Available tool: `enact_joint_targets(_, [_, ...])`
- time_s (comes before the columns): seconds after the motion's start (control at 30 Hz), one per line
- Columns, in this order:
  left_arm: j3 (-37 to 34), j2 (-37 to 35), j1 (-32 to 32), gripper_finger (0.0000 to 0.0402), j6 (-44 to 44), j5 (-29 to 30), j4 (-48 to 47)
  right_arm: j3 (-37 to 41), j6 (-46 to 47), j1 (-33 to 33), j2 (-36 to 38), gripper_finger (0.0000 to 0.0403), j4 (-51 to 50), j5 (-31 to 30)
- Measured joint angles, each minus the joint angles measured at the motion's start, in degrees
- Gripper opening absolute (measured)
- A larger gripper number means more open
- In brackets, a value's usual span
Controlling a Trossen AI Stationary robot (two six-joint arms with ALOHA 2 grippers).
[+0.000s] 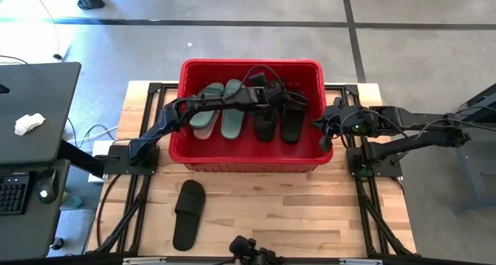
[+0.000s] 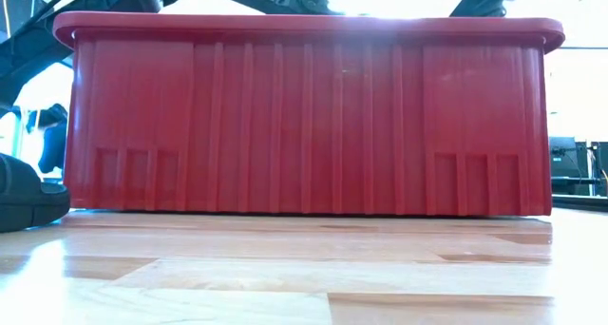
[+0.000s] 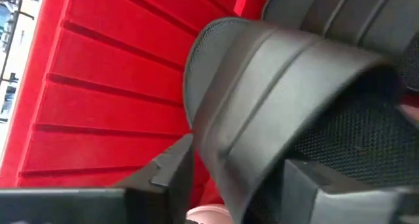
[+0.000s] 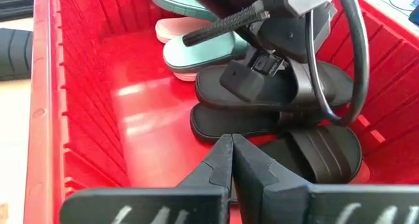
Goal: Pick and place slides into bin
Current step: Put the black slide into the red bin
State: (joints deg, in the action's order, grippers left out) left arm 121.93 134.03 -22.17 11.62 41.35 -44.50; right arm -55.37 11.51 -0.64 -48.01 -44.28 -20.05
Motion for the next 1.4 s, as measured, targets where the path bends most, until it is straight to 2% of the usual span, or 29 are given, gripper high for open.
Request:
enact_joint_targets(0.17, [0.02,-0.01,0.0,0.021,0.02,-0.46,-0.05,0.0,0.0,0.0,0.0,0.0,-0.6,0.0])
enact_joint_targets(0.37, [0.02,-0.06,0.0,0.0267,0.05,-3.81,-0.07,0.0,-0.25,0.0,0.0,0.0,-0.93,0.0])
enact_joint_targets(0.67, [0.03,-0.58,0.07,0.0322,0.08,-8.44,-0.57,0.0,-1.51,0.02,0.0,0.0,-0.93,-0.03])
enact_joint_targets(0.97, [0.13,-3.13,0.8,0.034,0.93,-9.4,-2.39,0.0,-2.09,0.02,-0.02,0.0,-0.93,-0.06])
enact_joint_targets(1.1, [0.15,-4.53,1.5,0.034,2.02,-9.69,-6.34,0.0,-2.6,0.02,-0.04,0.0,-0.93,-0.09])
enact_joint_targets(1.23, [0.13,-6.72,2.51,0.0338,1.4,-10.45,-12.9,0.0,-3.13,0.02,-0.03,0.0,-0.93,-0.1])
enact_joint_targets(1.4, [0.06,-11.4,4.0,0.0326,1.43,-16.85,-22.86,0.0,-4.52,0.04,0.02,0.0,-0.84,-0.26])
